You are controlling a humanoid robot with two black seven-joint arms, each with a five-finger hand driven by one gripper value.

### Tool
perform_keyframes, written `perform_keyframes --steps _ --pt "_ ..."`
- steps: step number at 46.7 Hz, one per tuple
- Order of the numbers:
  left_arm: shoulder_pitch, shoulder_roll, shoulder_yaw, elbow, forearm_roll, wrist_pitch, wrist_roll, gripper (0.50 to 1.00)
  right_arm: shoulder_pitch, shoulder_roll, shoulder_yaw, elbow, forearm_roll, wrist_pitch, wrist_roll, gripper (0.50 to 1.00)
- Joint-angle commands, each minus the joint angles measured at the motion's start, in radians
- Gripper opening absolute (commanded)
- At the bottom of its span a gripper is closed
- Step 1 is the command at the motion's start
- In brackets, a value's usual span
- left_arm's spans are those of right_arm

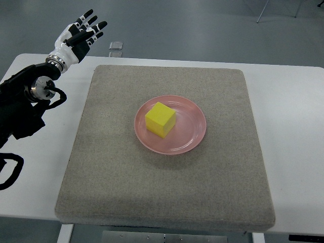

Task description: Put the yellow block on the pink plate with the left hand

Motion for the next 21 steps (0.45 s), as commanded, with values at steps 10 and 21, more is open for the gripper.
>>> perform_keyframes --steps 10,21 --pt "0.000 0.000 -0.026 0.000 -0.002 0.005 0.000 0.992 0.000 0.000 -0.001 0.000 0.000 0.000 0.000 0.924" --pt "0.002 0.000 -0.031 0.000 -0.002 0.005 0.000 0.992 0.002 0.000 0.001 0.000 0.000 0.000 -0.002 0.924"
